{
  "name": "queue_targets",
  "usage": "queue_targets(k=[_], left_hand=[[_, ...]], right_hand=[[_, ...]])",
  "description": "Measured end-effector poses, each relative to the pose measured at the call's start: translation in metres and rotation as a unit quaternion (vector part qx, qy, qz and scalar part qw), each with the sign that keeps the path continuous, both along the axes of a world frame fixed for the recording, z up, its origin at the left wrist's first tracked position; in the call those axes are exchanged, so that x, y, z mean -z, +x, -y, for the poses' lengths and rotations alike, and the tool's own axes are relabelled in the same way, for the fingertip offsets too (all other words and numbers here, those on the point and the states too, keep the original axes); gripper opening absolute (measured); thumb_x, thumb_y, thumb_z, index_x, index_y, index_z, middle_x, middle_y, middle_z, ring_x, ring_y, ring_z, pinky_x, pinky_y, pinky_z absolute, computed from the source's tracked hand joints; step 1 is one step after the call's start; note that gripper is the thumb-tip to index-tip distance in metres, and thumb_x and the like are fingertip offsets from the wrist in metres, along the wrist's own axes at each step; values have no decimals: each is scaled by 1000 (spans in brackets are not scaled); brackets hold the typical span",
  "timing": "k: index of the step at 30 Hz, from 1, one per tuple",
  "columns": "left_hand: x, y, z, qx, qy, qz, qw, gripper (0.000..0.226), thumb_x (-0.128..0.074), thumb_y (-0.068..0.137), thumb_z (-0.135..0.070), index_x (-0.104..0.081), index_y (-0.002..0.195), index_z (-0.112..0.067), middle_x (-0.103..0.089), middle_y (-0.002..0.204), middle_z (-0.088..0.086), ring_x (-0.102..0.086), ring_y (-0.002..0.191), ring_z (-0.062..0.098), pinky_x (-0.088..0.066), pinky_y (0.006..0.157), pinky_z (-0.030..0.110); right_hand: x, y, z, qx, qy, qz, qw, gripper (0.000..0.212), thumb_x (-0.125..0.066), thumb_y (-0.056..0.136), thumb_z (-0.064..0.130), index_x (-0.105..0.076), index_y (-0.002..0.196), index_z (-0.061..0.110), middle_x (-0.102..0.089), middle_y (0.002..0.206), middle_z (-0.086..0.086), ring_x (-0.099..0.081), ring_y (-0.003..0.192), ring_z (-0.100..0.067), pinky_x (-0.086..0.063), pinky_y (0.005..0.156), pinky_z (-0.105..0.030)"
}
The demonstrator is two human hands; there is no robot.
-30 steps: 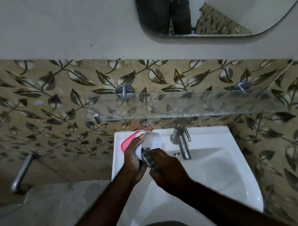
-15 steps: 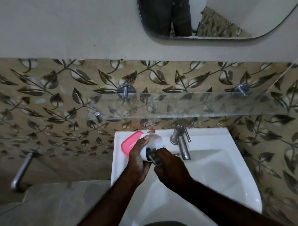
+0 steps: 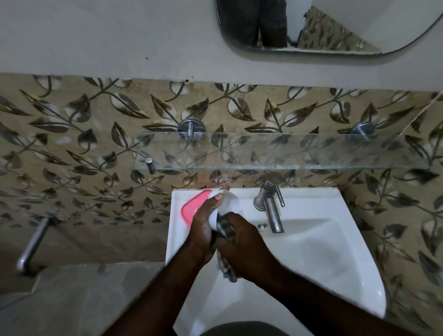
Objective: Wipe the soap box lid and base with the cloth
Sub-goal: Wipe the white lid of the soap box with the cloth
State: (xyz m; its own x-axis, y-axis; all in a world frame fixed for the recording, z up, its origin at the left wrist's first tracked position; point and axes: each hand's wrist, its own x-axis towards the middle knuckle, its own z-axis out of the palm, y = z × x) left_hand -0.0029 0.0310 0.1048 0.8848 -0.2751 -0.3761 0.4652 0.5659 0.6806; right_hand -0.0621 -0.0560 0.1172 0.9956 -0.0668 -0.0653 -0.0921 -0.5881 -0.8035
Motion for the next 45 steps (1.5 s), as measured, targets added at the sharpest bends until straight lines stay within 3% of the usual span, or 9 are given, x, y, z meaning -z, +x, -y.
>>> queue_targets(k=[2,7,13,20,26,30,33,40,45], left_hand=[[2,-2,0,23,-23,-10,999,28,-65,71,-29,-65,88,-6,-62,57,8,-59,47,16,-48,48,20],[-4,4,-2,-5,-14,8,1000,47,-67,68,-32,-67,106,-5,-66,92,16,-63,84,27,-50,77,36],[1,-1,1,-6,-10,22,1000,10,-64,68,-20,-66,62,-13,-55,44,2,-53,37,12,-45,42,18],[0,1,-2,2,-39,26,999,44,-68,66,-30,-69,104,-7,-69,89,13,-65,83,26,-51,78,36],[5,-2,-2,32,-47,27,998,27,-58,73,-27,-66,84,-4,-64,59,10,-61,49,19,-49,50,22],[0,6,-9,-11,-53,2,999,55,-68,67,-31,-65,113,0,-66,99,20,-65,87,32,-53,79,38],[0,12,-11,-18,-35,-46,998,53,-70,65,-32,-66,111,-6,-61,109,20,-59,96,37,-50,81,44],[15,9,-16,26,-46,-36,998,59,-60,81,-49,-62,121,-5,-64,108,20,-62,98,34,-50,88,44],[23,-3,-1,25,60,-48,997,63,-59,75,-59,-71,101,-2,-70,90,21,-70,75,28,-58,68,33]], right_hand=[[-9,-4,-10,-13,24,31,999,13,-55,73,19,-52,85,17,-59,77,-1,-56,66,-15,-47,62,-32],[17,2,15,-62,-146,54,986,38,-53,73,18,-51,110,26,-56,107,6,-60,88,-26,-51,72,-39],[-5,-1,-5,-31,24,16,999,20,-51,69,29,-51,88,24,-63,81,-5,-65,67,-24,-53,58,-34],[25,0,19,-61,-181,78,978,36,-39,72,29,-45,107,29,-51,105,7,-61,82,-30,-52,66,-42],[-5,-7,-12,-25,0,67,997,15,-52,71,25,-40,76,33,-52,82,6,-56,67,-13,-45,57,-25],[27,4,18,-96,-199,131,966,45,-55,74,18,-49,117,30,-57,112,5,-63,86,-22,-52,62,-32],[43,13,36,-122,-258,129,950,44,-50,79,21,-51,123,26,-56,114,4,-64,88,-23,-53,57,-32],[27,18,19,-31,-43,5,999,8,-56,82,20,-54,89,24,-61,73,1,-64,63,-25,-51,52,-32],[7,9,-5,15,94,-20,995,22,-61,79,13,-50,92,26,-63,76,6,-58,66,-2,-48,61,-22]])
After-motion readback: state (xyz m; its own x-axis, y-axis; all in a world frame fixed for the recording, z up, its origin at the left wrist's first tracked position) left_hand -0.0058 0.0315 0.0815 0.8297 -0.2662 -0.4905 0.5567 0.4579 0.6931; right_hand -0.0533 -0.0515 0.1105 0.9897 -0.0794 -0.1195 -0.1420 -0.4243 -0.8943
